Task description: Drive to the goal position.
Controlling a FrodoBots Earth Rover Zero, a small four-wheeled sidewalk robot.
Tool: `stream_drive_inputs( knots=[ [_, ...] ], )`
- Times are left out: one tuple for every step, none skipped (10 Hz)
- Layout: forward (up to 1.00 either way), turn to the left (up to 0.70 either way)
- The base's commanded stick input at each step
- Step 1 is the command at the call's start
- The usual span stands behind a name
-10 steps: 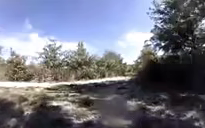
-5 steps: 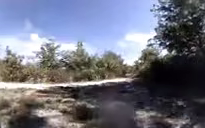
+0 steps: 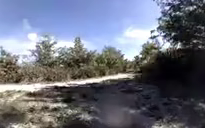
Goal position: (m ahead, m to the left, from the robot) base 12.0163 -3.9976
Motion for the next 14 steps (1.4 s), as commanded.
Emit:
stream_drive_inputs(
  knots=[
    [0.85, 0.0],
    [0.85, 0.0],
    [0.85, 0.0],
    [0.85, 0.0],
    [0.85, 0.0],
    [0.85, 0.0],
    [0.85, 0.0],
    [0.85, 0.0],
    [0.85, 0.0],
    [0.85, 0.0],
    [0.85, 0.0],
    [0.85, 0.0],
    [0.85, 0.0],
    [0.85, 0.0]
  ],
)
